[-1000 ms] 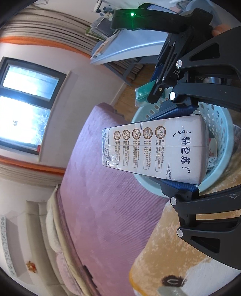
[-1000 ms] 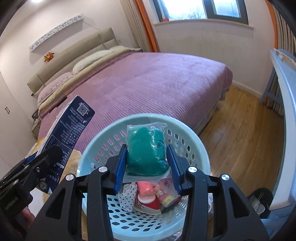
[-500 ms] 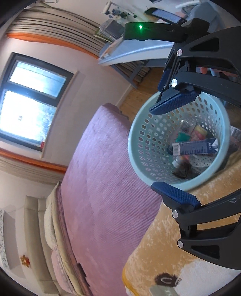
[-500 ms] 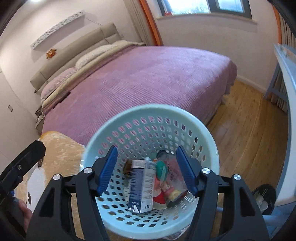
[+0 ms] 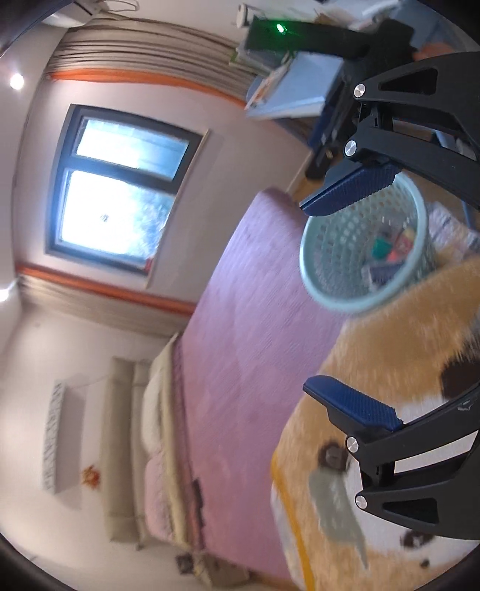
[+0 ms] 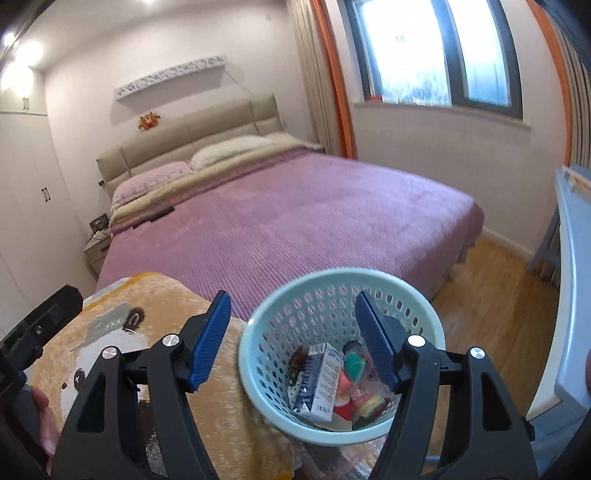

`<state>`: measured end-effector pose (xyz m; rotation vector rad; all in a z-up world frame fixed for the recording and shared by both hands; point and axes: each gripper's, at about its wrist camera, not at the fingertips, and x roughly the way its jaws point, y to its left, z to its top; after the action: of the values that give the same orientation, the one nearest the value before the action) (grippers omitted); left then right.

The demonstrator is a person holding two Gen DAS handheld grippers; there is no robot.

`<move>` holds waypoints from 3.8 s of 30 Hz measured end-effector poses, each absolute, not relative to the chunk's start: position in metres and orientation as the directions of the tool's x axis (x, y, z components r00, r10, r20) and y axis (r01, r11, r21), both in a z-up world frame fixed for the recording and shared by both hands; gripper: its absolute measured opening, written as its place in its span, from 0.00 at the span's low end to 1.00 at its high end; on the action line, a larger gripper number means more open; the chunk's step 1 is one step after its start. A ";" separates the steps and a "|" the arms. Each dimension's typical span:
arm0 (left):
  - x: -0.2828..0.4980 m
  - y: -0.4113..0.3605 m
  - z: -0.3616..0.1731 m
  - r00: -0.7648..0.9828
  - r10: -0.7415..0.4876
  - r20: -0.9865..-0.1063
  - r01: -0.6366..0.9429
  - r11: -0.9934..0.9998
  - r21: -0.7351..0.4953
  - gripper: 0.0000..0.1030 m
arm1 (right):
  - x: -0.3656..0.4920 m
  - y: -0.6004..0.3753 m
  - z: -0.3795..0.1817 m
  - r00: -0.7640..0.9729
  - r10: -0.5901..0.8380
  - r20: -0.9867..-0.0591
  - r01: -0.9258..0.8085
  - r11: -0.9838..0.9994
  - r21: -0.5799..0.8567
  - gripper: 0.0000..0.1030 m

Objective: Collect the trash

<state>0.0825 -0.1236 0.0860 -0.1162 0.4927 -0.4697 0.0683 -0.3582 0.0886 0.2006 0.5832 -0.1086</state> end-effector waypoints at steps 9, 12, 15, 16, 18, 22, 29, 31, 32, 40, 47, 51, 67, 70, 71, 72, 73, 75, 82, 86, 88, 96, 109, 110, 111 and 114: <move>0.043 -0.064 0.055 0.937 -0.118 -0.328 0.121 0.993 -0.012 0.89 | 0.024 -0.316 0.097 0.918 -0.130 -0.374 0.157 0.987 0.043 0.65; 0.042 -0.054 0.040 0.947 -0.050 -0.318 0.057 0.998 0.014 0.89 | 0.014 -0.307 0.098 0.937 -0.143 -0.320 0.157 0.987 0.018 0.65; 0.045 -0.047 0.038 0.952 -0.052 -0.302 0.051 0.999 -0.012 0.89 | 0.009 -0.303 0.099 0.946 -0.146 -0.288 0.158 0.987 0.017 0.65; 0.044 -0.045 0.038 0.956 -0.046 -0.290 0.044 0.999 -0.011 0.89 | 0.009 -0.303 0.099 0.947 -0.153 -0.283 0.162 0.987 0.010 0.65; 0.042 -0.044 0.038 0.958 -0.036 -0.283 0.036 0.999 -0.004 0.89 | 0.009 -0.302 0.096 0.944 -0.175 -0.278 0.177 0.984 -0.017 0.65; 0.041 -0.043 0.032 0.951 -0.045 -0.305 0.045 0.999 -0.007 0.90 | 0.011 -0.300 0.088 0.941 -0.182 -0.284 0.179 0.983 -0.037 0.65; 0.042 -0.047 0.026 0.941 -0.057 -0.335 0.061 0.998 0.002 0.92 | 0.022 -0.304 0.071 0.928 -0.170 -0.331 0.181 0.983 0.003 0.65; 0.041 -0.048 0.026 0.942 -0.060 -0.331 0.063 0.998 0.001 0.92 | 0.023 -0.305 0.068 0.925 -0.165 -0.341 0.181 0.983 0.015 0.65; 0.040 -0.047 0.027 0.942 -0.059 -0.330 0.062 0.998 0.000 0.93 | 0.023 -0.306 0.067 0.924 -0.160 -0.346 0.179 0.984 0.024 0.65; 0.039 -0.045 0.028 0.942 -0.064 -0.328 0.060 0.998 -0.021 0.93 | 0.017 -0.304 0.067 0.925 -0.138 -0.355 0.163 0.986 0.043 0.65; 0.036 -0.047 0.028 0.946 -0.052 -0.321 0.055 0.998 0.000 0.93 | 0.013 -0.297 0.063 0.925 -0.127 -0.358 0.150 0.988 0.036 0.65; 0.035 -0.047 0.029 0.946 -0.052 -0.319 0.055 0.999 0.000 0.93 | 0.013 -0.295 0.063 0.925 -0.133 -0.355 0.154 0.988 0.032 0.65; 0.035 -0.049 0.032 0.947 -0.054 -0.318 0.057 0.998 0.000 0.93 | 0.011 -0.292 0.063 0.926 -0.124 -0.357 0.145 0.989 0.033 0.76; 0.034 -0.049 0.032 0.946 -0.058 -0.319 0.061 0.998 -0.002 0.93 | 0.011 -0.291 0.063 0.926 -0.123 -0.358 0.142 0.989 0.027 0.76; 0.034 -0.049 0.032 0.946 -0.059 -0.319 0.062 0.998 -0.003 0.93 | 0.011 -0.291 0.063 0.926 -0.123 -0.358 0.142 0.990 0.027 0.76; 0.034 -0.048 0.032 0.946 -0.060 -0.319 0.062 0.998 -0.004 0.93 | 0.011 -0.291 0.063 0.926 -0.121 -0.358 0.140 0.990 0.028 0.76; 0.034 -0.048 0.032 0.946 -0.060 -0.319 0.062 0.998 -0.004 0.93 | 0.012 -0.291 0.063 0.926 -0.120 -0.359 0.139 0.990 0.028 0.76; 0.034 -0.049 0.032 0.944 -0.066 -0.323 0.068 0.998 -0.005 0.93 | 0.012 -0.291 0.063 0.924 -0.120 -0.364 0.140 0.990 0.029 0.77; 0.034 -0.050 0.032 0.943 -0.070 -0.326 0.074 0.997 -0.002 0.93 | 0.012 -0.292 0.062 0.923 -0.111 -0.368 0.136 0.990 0.041 0.78; 0.033 -0.051 0.032 0.944 -0.070 -0.322 0.073 0.997 -0.001 0.93 | 0.012 -0.292 0.062 0.923 -0.109 -0.368 0.132 0.990 0.039 0.78; 0.033 -0.051 0.032 0.944 -0.070 -0.323 0.074 0.997 -0.001 0.93 | 0.012 -0.292 0.062 0.923 -0.108 -0.369 0.131 0.991 0.038 0.78; 0.034 -0.050 0.032 0.945 -0.073 -0.320 0.076 0.997 -0.003 0.93 | 0.013 -0.290 0.061 0.922 -0.106 -0.373 0.129 0.991 0.038 0.78; 0.032 -0.051 0.031 0.944 -0.074 -0.322 0.077 0.997 -0.004 0.93 | 0.014 -0.291 0.058 0.920 -0.102 -0.378 0.126 0.991 0.039 0.78; 0.032 -0.051 0.031 0.944 -0.074 -0.321 0.077 0.997 -0.004 0.93 | 0.014 -0.291 0.058 0.920 -0.103 -0.377 0.126 0.991 0.038 0.78; 0.032 -0.051 0.031 0.944 -0.074 -0.320 0.077 0.997 -0.004 0.93 | 0.014 -0.291 0.058 0.920 -0.102 -0.378 0.126 0.991 0.039 0.78; 0.032 -0.051 0.031 0.944 -0.074 -0.320 0.077 0.997 -0.003 0.93 | 0.014 -0.291 0.058 0.920 -0.102 -0.378 0.125 0.991 0.039 0.78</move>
<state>0.0320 -0.0512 0.0313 0.0092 0.3259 -0.0771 0.0138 -0.2909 0.0581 0.0629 0.3849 -0.1166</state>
